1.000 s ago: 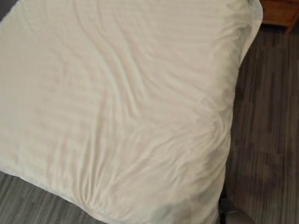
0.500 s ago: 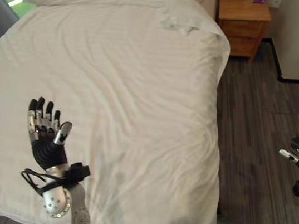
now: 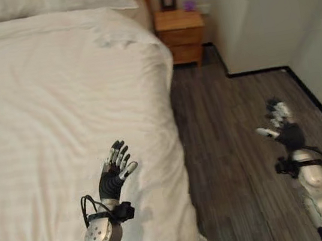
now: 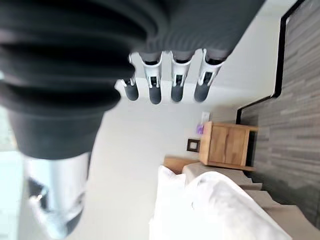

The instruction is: Making the bed.

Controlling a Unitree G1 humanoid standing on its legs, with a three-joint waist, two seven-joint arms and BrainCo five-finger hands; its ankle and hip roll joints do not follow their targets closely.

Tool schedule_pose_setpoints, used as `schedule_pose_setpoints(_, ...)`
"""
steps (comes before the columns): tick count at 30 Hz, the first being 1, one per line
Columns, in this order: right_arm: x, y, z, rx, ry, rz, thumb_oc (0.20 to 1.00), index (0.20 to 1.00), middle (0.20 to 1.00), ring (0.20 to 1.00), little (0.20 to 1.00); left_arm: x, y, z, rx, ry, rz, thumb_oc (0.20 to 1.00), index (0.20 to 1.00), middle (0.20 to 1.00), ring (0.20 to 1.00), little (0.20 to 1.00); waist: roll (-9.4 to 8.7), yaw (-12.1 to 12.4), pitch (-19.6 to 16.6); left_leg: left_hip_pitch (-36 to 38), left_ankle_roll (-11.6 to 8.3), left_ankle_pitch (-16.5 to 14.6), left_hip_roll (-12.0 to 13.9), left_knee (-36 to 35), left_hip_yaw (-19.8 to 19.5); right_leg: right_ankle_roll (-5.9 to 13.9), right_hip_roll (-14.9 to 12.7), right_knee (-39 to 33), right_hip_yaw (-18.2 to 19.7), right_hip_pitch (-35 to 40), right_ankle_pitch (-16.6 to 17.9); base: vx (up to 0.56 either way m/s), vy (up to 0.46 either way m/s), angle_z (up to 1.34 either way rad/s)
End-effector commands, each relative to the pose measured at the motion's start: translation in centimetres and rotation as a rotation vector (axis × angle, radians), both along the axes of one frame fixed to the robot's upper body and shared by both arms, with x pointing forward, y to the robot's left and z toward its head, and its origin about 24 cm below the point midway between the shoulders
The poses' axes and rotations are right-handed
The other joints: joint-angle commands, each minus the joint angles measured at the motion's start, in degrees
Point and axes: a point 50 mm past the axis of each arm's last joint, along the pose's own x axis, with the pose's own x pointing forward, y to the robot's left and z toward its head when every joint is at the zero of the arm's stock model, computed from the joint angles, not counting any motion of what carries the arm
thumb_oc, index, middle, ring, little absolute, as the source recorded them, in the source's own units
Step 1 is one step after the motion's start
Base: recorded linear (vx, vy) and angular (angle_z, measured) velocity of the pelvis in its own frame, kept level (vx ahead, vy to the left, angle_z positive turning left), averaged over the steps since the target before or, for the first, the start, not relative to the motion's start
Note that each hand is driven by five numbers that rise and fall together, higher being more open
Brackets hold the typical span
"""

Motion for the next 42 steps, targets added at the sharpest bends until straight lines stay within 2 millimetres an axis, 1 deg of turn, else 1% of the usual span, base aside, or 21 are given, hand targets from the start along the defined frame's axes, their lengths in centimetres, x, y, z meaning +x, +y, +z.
schedule_pose_setpoints(1,0.9,-1.3,3.3,-0.072,-0.143,-0.005,1.0,1.0,1.0,1.0,1.0,0.6,-0.7,3.1,0.003,-0.166,-0.034,1.0,1.0,1.0,1.0,1.0,2.34,0.51,-0.5,-2.55,-2.67,14.76,-0.85,-12.78,0.82,5.01,5.61,-5.58,4.8,6.23,-4.04,-0.21,-0.259,-0.58)
schedule_pose_setpoints(2,1.1,-0.7,3.4,-0.069,-0.147,0.028,1.0,1.0,1.0,1.0,1.0,0.4,-1.1,2.5,-0.026,-0.138,-0.045,1.0,1.0,1.0,1.0,1.0,3.6,-0.01,-0.61,-2.46,-4.25,16.91,1.46,-12.73,1.62,3.81,8.15,-8.01,5.57,6.58,-7.06,-0.11,-0.145,-0.93)
schedule_pose_setpoints(6,0.9,0.0,3.1,-0.063,-0.132,0.077,1.0,1.0,1.0,1.0,1.0,0.1,-2.3,1.4,-0.109,-0.088,-0.087,1.0,1.0,1.0,1.0,1.0,6.09,-1.16,0.89,-2.33,-6.62,20.26,5.1,-12.55,2.12,2.1,11.97,-11.28,7.04,8.0,-8.41,-0.2,-0.172,-0.88)
schedule_pose_setpoints(8,0.7,0.3,2.7,-0.075,-0.115,0.098,1.0,1.0,1.0,1.0,1.0,-0.1,-2.9,0.4,-0.163,-0.045,-0.103,1.0,1.0,1.0,1.0,1.0,7.07,-2.09,1.89,-1.32,-7.38,20.92,6.27,-12.38,2.53,1.54,13.2,-12.73,7.56,8.56,-8.1,-0.25,-0.149,-0.4)
schedule_pose_setpoints(9,0.7,0.5,2.5,-0.076,-0.108,0.107,1.0,1.0,1.0,1.0,1.0,-0.2,-3.2,0.0,-0.193,-0.027,-0.104,1.0,1.0,1.0,1.0,1.0,7.22,-1.86,2.65,-1.72,-6.5,21.43,6.91,-11.42,2.89,1.17,13.43,-12.95,7.44,7.93,-7.18,-0.24,-0.099,-0.44)
schedule_pose_setpoints(10,0.6,0.7,2.4,-0.075,-0.105,0.115,1.0,1.0,1.0,1.0,1.0,-0.1,-3.5,-0.1,-0.215,-0.022,-0.111,1.0,1.0,1.0,1.0,1.0,7.18,-1.15,3.3,-2.42,-6.72,21.02,6.49,-10.13,0.01,0.87,13.39,-13.42,8.33,7.61,-6.99,-0.26,-0.141,-0.44)
schedule_pose_setpoints(12,0.4,1.1,1.9,-0.097,-0.079,0.138,1.0,1.0,1.0,1.0,1.0,-0.2,-3.8,-0.7,-0.249,0.003,-0.095,1.0,1.0,1.0,1.0,1.0,5.72,0.91,5.25,-4.62,-5.4,15.84,0.18,-4.17,-15.03,-0.46,13.09,-13.68,11.38,6.44,-5.94,-0.19,-0.219,-0.47)
schedule_pose_setpoints(14,0.0,1.2,1.4,-0.11,-0.048,0.16,1.0,1.0,1.0,1.0,1.0,-0.4,-4.1,-1.3,-0.269,0.025,-0.092,1.0,1.0,1.0,1.0,1.0,4.89,0.94,5.08,-4.15,-4.29,10.37,-4.6,-1.57,-21.14,-0.7,12.62,-13.91,12.81,5.93,-5.61,-0.09,-0.15,-0.85)
schedule_pose_setpoints(15,-0.1,1.1,1.1,-0.107,-0.034,0.161,1.0,1.0,1.0,1.0,1.0,-0.5,-4.0,-1.4,-0.274,0.027,-0.088,1.0,1.0,1.0,1.0,1.0,4.16,0.87,4.72,-4.42,-3.83,8.52,-6.95,3.06,-21.76,-1.05,12.36,-13.52,13.86,4.88,-4.79,-0.05,-0.083,-0.85)
schedule_pose_setpoints(19,-0.4,1.1,1.0,-0.133,-0.019,0.161,1.0,1.0,1.0,1.0,1.0,-0.7,-3.9,-1.5,-0.287,0.036,-0.075,1.0,1.0,1.0,1.0,1.0,4.03,0.6,3.86,-5.28,-2.66,6.76,-7.97,5.59,-21.34,-1.56,12.97,-14.5,13.61,5.18,-5.08,0.06,-0.061,-0.24)
schedule_pose_setpoints(21,-0.3,1.1,0.9,-0.159,-0.009,0.139,1.0,1.0,1.0,1.0,1.0,-0.5,-3.7,-1.1,-0.284,0.021,-0.05,1.0,1.0,1.0,1.0,1.0,3.44,1.72,4.44,-10.92,-2.36,8.0,-9.34,6.02,-21.87,-1.63,13.3,-14.92,14.09,5.94,-5.49,0.19,-0.03,-0.38)
schedule_pose_setpoints(25,0.1,1.0,0.8,-0.188,0.001,0.111,1.0,1.0,1.0,1.0,1.0,-0.1,-3.7,-0.8,-0.307,0.014,-0.012,1.0,1.0,1.0,1.0,1.0,4.31,3.73,4.51,-12.67,-3.99,13.59,-7.16,-6.89,-21.44,-0.24,14.34,-15.33,15.53,8.17,-7.75,0.32,0.091,0.26)
schedule_pose_setpoints(29,-0.4,1.5,0.2,-0.195,0.026,0.13,1.0,1.0,1.0,1.0,1.0,-0.2,-4.2,-0.7,-0.315,0.02,-0.036,1.0,1.0,1.0,1.0,1.0,4.65,4.54,2.62,-10.87,-3.17,14.96,-8.6,-9.97,-22.91,0.89,13.4,-13.76,16.61,10.84,-10.56,0.39,0.108,-0.05)
schedule_pose_setpoints(31,-0.4,1.6,0.1,-0.203,0.027,0.129,1.0,1.0,1.0,1.0,1.0,0.0,-4.4,-0.5,-0.296,0.015,-0.059,1.0,1.0,1.0,1.0,1.0,3.49,5.04,1.96,-10.11,-0.99,13.48,-10.08,-8.9,-22.0,2.03,11.39,-8.02,16.87,10.12,-10.78,0.33,0.12,-0.58)
schedule_pose_setpoints(32,-0.5,1.7,0.1,-0.205,0.027,0.128,1.0,1.0,1.0,1.0,1.0,0.1,-4.5,-0.4,-0.284,0.014,-0.071,1.0,1.0,1.0,1.0,1.0,3.06,4.85,1.84,-9.33,-0.24,12.74,-10.83,-8.72,-21.57,2.87,10.79,-4.29,16.82,9.11,-8.73,0.31,0.165,-0.81)
schedule_pose_setpoints(33,-0.4,1.6,0.1,-0.208,0.026,0.121,1.0,1.0,1.0,1.0,1.0,0.5,-4.8,-0.3,-0.264,0.011,-0.088,1.0,1.0,1.0,1.0,1.0,2.41,4.41,1.77,-8.05,1.07,11.33,-12.37,-8.61,-21.1,4.66,9.21,1.71,17.04,7.27,-5.79,0.39,0.275,-0.46)
schedule_pose_setpoints(34,-0.2,1.9,0.2,-0.203,0.022,0.129,1.0,1.0,1.0,1.0,1.0,0.9,-5.1,0.0,-0.225,0.007,-0.114,1.0,1.0,1.0,1.0,1.0,2.83,2.39,2.27,-4.23,2.94,9.18,-14.18,-9.4,-21.83,6.22,7.91,13.06,19.11,2.23,3.12,0.44,0.308,-0.01)
schedule_pose_setpoints(35,-0.2,2.0,0.1,-0.199,0.025,0.128,1.0,1.0,1.0,1.0,1.0,1.0,-5.1,0.1,-0.214,0.003,-0.121,1.0,1.0,1.0,1.0,1.0,3.93,1.28,2.54,-2.61,3.58,8.5,-13.97,-9.75,-22.86,6.2,9.06,17.94,20.62,-0.02,5.64,0.41,0.274,0.53)
schedule_pose_setpoints(38,-0.6,1.8,-0.2,-0.199,0.04,0.116,1.0,1.0,1.0,1.0,1.0,1.2,-5.3,0.2,-0.213,-0.001,-0.115,1.0,1.0,1.0,1.0,1.0,6.39,-2.31,4.04,3.78,4.5,5.78,-14.25,-12.44,-26.1,4.26,11.77,24.48,22.18,-9.94,1.58,0.42,0.122,0.44)
schedule_pose_setpoints(41,-0.7,1.6,-0.3,-0.202,0.044,0.112,1.0,1.0,1.0,1.0,1.0,1.2,-5.2,0.2,-0.214,0.002,-0.114,1.0,1.0,1.0,1.0,1.0,5.8,-3.51,4.44,5.61,4.1,4.39,-15.2,-12.88,-27.84,3.22,11.68,18.18,20.91,-12.47,-0.3,0.34,-0.033,0.76)
schedule_pose_setpoints(42,-0.6,1.5,-0.3,-0.212,0.049,0.111,1.0,1.0,1.0,1.0,1.0,1.2,-5.0,0.1,-0.22,0.007,-0.108,1.0,1.0,1.0,1.0,1.0,5.25,-4.53,4.41,7.46,3.49,2.71,-15.7,-13.12,-29.83,2.33,12.16,9.98,20.47,-13.44,-2.52,0.47,-0.118,1.11)
